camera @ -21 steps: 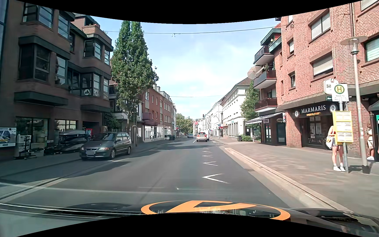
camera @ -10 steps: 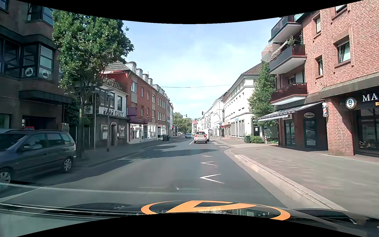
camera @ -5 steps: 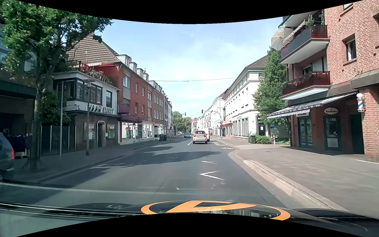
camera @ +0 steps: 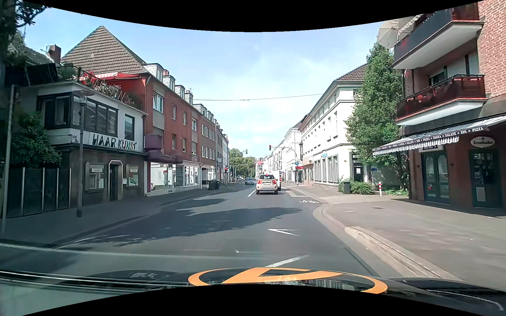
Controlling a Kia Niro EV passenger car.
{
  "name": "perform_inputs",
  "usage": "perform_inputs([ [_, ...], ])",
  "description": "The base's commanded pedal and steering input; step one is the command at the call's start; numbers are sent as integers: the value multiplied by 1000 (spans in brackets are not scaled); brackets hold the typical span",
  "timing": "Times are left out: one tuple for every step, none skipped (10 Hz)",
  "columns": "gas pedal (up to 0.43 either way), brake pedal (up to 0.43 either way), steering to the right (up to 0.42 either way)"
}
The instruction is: Follow the waypoints while adhering to traffic rules and regulations
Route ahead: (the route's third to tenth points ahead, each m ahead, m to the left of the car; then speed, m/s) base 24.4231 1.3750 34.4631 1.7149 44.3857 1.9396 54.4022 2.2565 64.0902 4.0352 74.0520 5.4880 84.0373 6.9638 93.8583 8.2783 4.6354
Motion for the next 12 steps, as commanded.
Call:
perform_inputs([
  [0,37,0],
  [0,43,0],
  [0,55,1],
  [0,67,1],
  [0,67,0],
  [0,67,1],
  [0,67,0],
  [0,67,1],
  [0,67,1],
  [0,67,1],
  [0,73,0],
  [0,85,0],
])
